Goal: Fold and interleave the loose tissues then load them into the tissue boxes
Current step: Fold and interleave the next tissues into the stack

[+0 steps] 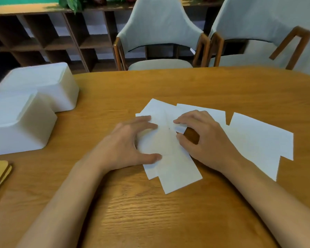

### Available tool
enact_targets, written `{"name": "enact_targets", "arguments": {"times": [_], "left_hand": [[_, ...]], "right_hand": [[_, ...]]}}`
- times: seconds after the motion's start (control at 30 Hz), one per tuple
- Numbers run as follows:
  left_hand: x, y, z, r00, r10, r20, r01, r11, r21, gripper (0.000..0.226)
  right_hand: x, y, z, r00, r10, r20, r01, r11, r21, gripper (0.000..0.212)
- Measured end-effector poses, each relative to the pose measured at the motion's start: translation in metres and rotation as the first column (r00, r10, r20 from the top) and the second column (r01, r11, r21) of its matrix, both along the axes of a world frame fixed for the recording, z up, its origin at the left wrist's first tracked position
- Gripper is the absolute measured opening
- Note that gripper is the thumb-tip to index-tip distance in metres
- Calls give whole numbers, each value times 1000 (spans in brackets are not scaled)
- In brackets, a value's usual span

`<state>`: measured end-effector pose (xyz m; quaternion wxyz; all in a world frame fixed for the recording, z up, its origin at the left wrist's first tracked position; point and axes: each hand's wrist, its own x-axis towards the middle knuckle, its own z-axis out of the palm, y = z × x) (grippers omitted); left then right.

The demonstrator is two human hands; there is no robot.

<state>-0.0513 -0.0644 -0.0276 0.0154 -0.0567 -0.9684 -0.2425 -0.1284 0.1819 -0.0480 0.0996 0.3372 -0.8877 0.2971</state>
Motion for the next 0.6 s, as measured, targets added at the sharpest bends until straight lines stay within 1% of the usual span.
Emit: {"name": "enact_targets", "arguments": {"times": [0.07, 0.13, 0.27, 0.33, 0.4, 0.47, 0.5, 0.53, 0.57, 0.6], "left_hand": [[0, 5, -1, 999, -18, -34, 19, 1000, 18, 83], [-1, 11, -2, 994, -48, -97, 51, 998, 24, 70], [-1, 16, -5, 950, -87, -300, 100, 995, 27, 22], [0, 21, -4, 930, -80, -358, 113, 991, 73, 8], [0, 27, -1, 915, -52, -399, 108, 987, 120, 4], [2, 30, 2, 913, -16, -408, 103, 976, 192, 11], [2, 30, 3, 922, 3, -387, 92, 969, 227, 20], [2, 29, 3, 933, 17, -359, 80, 963, 255, 29], [1, 27, 3, 943, 37, -330, 61, 957, 282, 32], [0, 25, 2, 951, 72, -300, 31, 945, 325, 28]], "right_hand": [[2, 0, 2, 1000, 30, 0, -30, 999, -18, 32], [3, 1, 4, 997, 76, 4, -75, 996, -45, 32], [8, 1, 7, 979, 193, 61, -190, 980, -61, 41], [9, -1, 6, 977, 202, 73, -199, 979, -49, 42], [7, -3, 4, 983, 185, 8, -184, 981, -61, 29], [5, -3, 5, 988, 149, -27, -151, 977, -148, 15], [5, -1, 7, 992, 123, 4, -119, 969, -217, 12], [5, 0, 9, 993, 99, 67, -75, 953, -292, 10], [6, 1, 11, 985, 85, 152, -25, 931, -365, 9], [7, 2, 13, 967, 92, 237, 20, 902, -431, 9]]}}
